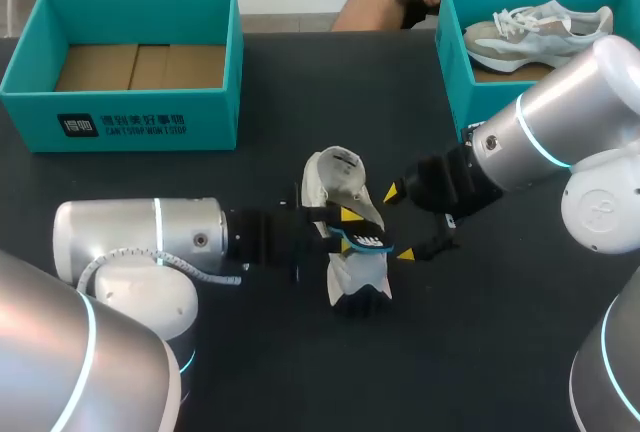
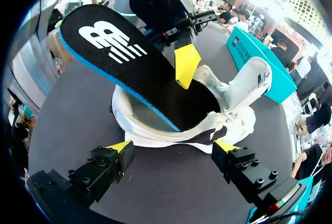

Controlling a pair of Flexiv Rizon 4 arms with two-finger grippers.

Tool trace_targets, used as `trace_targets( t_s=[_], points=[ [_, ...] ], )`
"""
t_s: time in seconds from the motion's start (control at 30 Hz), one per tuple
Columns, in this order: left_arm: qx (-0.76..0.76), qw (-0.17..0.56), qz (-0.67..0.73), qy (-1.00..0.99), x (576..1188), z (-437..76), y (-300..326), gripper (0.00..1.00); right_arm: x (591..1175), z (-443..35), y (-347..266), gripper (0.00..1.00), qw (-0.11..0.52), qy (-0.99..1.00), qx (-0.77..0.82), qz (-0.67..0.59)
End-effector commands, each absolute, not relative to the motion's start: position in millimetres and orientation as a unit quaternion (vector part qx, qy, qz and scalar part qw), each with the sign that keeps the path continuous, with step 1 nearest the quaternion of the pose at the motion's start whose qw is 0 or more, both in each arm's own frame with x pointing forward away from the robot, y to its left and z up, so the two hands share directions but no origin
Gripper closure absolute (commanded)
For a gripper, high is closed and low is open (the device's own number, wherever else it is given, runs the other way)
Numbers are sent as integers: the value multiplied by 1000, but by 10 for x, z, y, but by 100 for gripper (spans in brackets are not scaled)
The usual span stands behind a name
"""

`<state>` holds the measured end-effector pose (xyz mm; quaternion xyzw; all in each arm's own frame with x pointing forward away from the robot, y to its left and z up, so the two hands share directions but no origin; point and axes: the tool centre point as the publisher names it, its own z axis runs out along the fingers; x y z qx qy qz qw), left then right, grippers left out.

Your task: Take the shoe out of the shoebox, open the shoe tongue, remove and reinsert the insole, then place the shoe into the shoebox

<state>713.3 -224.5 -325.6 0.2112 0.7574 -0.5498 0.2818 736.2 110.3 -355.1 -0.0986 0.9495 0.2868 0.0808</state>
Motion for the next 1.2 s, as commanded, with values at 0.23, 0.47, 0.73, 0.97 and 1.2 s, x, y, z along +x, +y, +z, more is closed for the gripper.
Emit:
trace_targets(
  t_s=[0.23, 0.47, 0.73, 0.97, 1.2],
  points=[
    [216, 278, -555, 754, 7027, -3213, -2282, 100, 7354, -3559, 1110, 0, 82, 950, -98, 286],
    [217, 281, -555, 752, 7102, -3343, -2294, 100, 7354, -3559, 1110, 0, 82, 950, -98, 286],
    [228, 297, -536, 757, 7310, -3491, -2266, 100, 7354, -3559, 1110, 0, 82, 950, -98, 286],
    [227, 304, -534, 756, 7312, -3410, -2227, 71, 7354, -3559, 1110, 0, 82, 950, -98, 286],
    [229, 305, -553, 741, 7199, -3253, -2229, 68, 7354, -3559, 1110, 0, 82, 950, -98, 286]
  ],
)
